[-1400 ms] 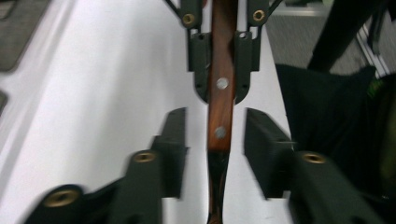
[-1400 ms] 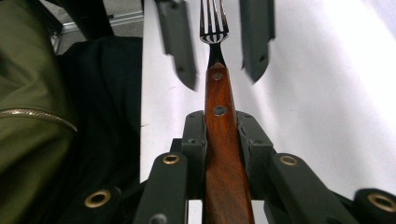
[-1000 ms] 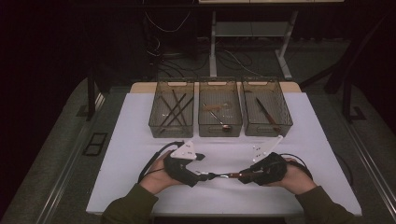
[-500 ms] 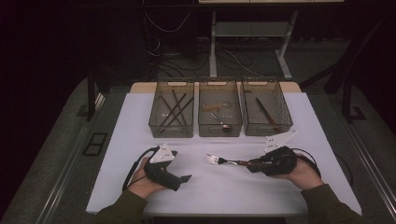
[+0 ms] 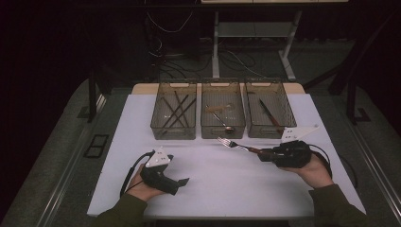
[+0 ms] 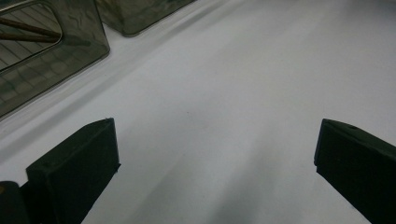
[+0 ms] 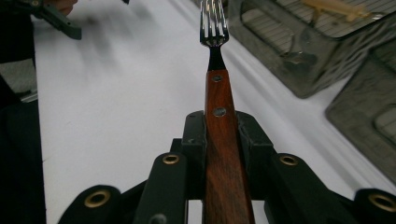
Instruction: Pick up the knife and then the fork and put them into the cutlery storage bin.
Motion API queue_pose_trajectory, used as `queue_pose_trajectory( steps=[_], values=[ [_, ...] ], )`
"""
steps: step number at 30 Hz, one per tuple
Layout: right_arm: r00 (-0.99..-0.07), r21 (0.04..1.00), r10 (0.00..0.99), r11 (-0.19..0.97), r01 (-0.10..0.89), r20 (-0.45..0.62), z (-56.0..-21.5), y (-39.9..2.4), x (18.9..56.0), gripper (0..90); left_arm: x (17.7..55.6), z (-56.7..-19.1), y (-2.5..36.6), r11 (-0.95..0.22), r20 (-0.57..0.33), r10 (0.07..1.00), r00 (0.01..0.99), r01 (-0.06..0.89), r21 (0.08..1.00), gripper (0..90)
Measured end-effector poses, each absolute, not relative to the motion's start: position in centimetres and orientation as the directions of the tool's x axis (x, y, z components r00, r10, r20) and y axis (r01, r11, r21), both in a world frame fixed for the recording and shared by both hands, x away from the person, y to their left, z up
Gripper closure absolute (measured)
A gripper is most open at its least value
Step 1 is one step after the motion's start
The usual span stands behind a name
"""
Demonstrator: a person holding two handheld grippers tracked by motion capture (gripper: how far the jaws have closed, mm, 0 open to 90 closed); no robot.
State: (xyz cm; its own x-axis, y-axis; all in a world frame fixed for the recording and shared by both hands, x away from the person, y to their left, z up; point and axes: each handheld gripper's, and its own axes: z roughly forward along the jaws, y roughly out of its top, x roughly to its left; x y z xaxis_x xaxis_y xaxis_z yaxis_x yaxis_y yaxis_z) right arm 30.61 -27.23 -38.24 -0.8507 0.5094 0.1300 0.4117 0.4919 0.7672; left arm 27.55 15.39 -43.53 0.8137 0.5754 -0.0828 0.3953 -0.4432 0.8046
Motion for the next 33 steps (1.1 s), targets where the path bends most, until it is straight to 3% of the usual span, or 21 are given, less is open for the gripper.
queue_pose_trajectory(
  steps=[13,33],
  values=[
    [-0.788,0.796,0.604,0.416,0.44,0.121,-37.1,-28.7,31.4,75.7,27.6,-43.7,15.3,-0.424,-0.108,0.601,0.792,0.431,0.797,0.0],
    [-0.637,0.798,0.756,0.286,0.531,0.153,-35.6,-30.5,34.3,75.6,27.5,-43.7,15.6,-0.421,-0.067,0.628,0.775,0.412,0.808,0.0]
  ],
)
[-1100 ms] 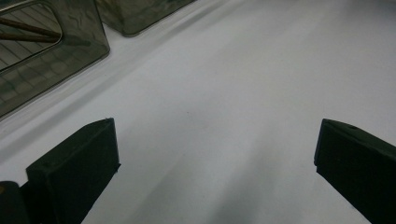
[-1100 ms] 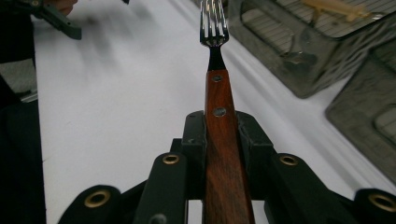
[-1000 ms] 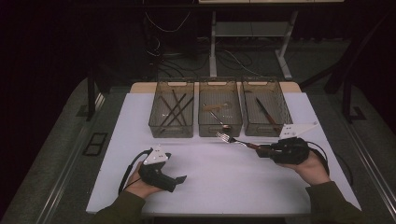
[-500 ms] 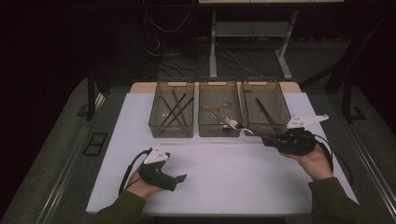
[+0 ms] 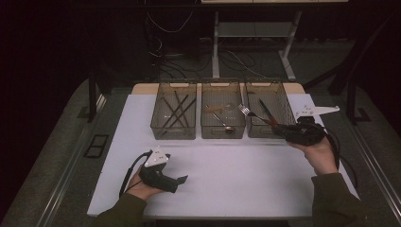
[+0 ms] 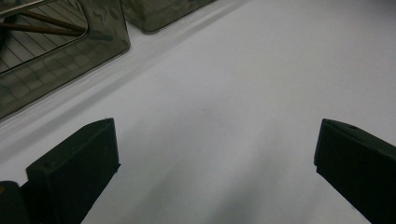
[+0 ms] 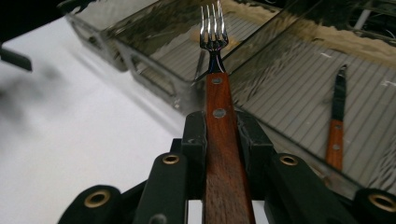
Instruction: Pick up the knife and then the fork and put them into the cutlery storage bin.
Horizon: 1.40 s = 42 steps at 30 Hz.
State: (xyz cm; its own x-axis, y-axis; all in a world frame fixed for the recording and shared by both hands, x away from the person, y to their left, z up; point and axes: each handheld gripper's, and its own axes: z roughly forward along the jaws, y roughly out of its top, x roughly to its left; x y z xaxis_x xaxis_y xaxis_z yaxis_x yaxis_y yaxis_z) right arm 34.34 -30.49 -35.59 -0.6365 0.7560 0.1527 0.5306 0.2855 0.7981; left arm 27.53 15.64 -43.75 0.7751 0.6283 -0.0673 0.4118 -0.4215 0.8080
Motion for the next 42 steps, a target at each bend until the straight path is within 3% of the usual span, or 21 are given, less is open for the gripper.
queue_pose_trajectory(
  steps=[23,42],
  values=[
    [-0.417,0.777,0.89,0.129,0.617,0.184,-34.5,-32.6,40.7,75.6,27.6,-44.0,15.4,-0.443,-0.056,0.619,0.784,0.408,0.798,0.0],
    [-0.351,0.666,0.926,0.174,0.725,0.141,-38.3,-30.1,45.3,75.6,27.6,-44.0,15.3,-0.448,-0.059,0.61,0.79,0.406,0.797,0.0]
  ],
)
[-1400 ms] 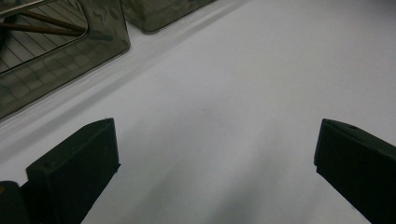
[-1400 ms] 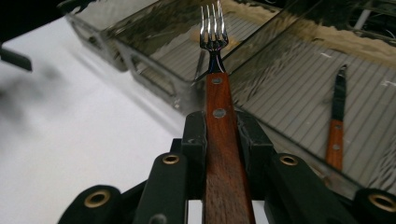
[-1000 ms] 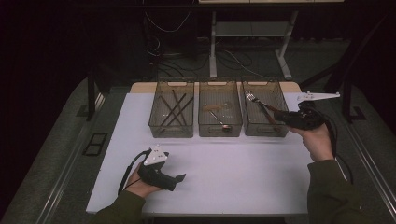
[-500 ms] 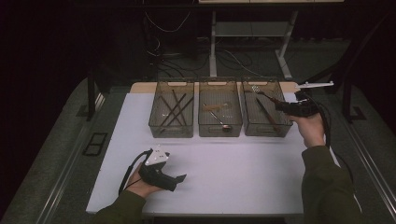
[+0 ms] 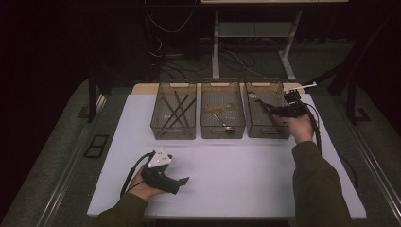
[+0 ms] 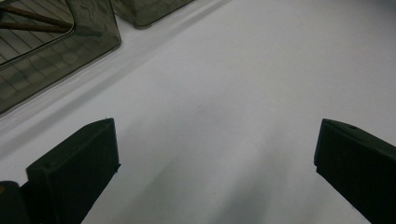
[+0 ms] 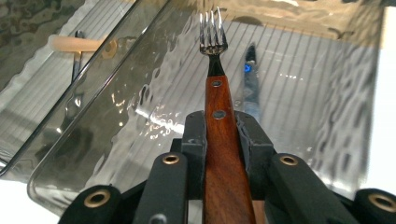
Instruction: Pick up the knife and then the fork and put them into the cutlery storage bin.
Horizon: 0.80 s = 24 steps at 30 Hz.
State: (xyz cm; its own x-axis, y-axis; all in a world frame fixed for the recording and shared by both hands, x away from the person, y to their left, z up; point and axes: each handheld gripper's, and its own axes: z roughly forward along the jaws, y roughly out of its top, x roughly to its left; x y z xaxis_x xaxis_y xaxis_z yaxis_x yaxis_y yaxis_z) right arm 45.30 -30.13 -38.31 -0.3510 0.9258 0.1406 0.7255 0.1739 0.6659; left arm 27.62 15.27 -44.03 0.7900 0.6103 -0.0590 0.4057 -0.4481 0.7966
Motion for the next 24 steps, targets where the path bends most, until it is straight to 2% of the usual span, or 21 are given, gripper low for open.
queue_pose_trajectory(
  steps=[13,18,22,24],
  values=[
    [-0.337,0.624,0.931,0.181,0.76,0.141,-38.9,-28.5,46.3,75.4,27.6,-44.0,15.3,-0.449,-0.059,0.608,0.792,0.403,0.798,0.0],
    [-0.343,0.634,0.933,0.201,0.747,0.108,-39.0,-28.4,46.3,74.6,27.6,-44.0,15.2,-0.449,-0.057,0.607,0.792,0.402,0.798,0.0],
    [-0.346,0.642,0.933,0.205,0.739,0.1,-38.9,-28.6,46.2,71.0,27.6,-44.0,15.2,-0.45,-0.057,0.607,0.793,0.402,0.798,0.0],
    [-0.348,0.657,0.932,0.202,0.726,0.098,-38.6,-28.8,46.2,65.0,27.6,-44.0,15.3,-0.45,-0.057,0.606,0.793,0.401,0.798,0.0]
  ],
)
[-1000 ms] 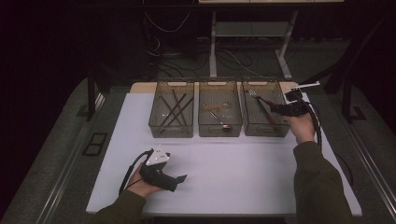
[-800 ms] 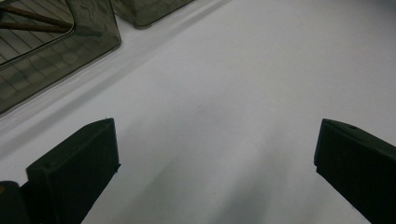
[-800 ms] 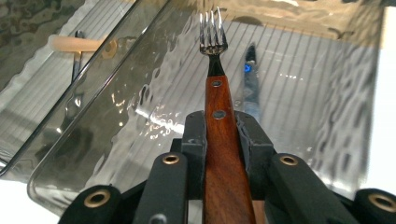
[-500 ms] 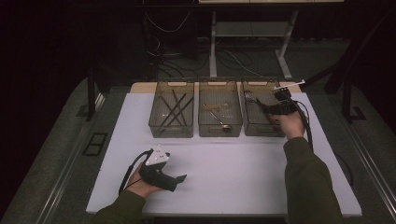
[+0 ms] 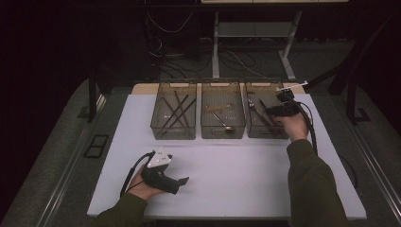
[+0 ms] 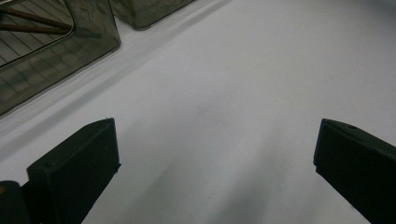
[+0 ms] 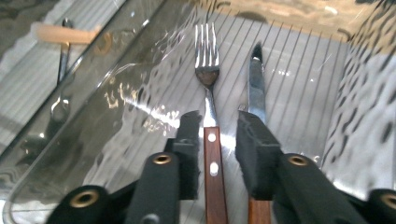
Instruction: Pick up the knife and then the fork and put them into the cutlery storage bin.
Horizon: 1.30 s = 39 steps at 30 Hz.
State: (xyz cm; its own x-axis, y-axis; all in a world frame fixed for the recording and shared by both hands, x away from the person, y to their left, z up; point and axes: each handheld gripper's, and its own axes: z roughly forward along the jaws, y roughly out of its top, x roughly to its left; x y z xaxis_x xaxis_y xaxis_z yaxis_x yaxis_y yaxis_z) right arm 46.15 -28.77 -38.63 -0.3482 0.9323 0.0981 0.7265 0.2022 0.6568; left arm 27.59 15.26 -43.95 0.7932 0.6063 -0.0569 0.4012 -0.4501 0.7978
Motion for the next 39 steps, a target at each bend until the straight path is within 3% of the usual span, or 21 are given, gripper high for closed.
queue_pose_trajectory(
  steps=[8,23,39],
  values=[
    [-0.375,0.698,0.917,0.183,0.692,0.132,-37.7,-29.6,45.3,44.9,27.6,-44.0,15.2,-0.451,-0.056,0.604,0.795,0.399,0.798,0.0],
    [-0.505,0.788,0.85,0.203,0.581,0.153,-35.9,-29.6,42.1,20.1,27.5,-43.9,15.2,-0.451,-0.055,0.597,0.8,0.392,0.802,0.0],
    [-0.576,0.845,0.807,0.212,0.491,0.132,-36.8,-28.2,37.3,13.3,27.4,-43.8,15.3,-0.449,-0.055,0.599,0.799,0.392,0.803,0.0]
  ],
)
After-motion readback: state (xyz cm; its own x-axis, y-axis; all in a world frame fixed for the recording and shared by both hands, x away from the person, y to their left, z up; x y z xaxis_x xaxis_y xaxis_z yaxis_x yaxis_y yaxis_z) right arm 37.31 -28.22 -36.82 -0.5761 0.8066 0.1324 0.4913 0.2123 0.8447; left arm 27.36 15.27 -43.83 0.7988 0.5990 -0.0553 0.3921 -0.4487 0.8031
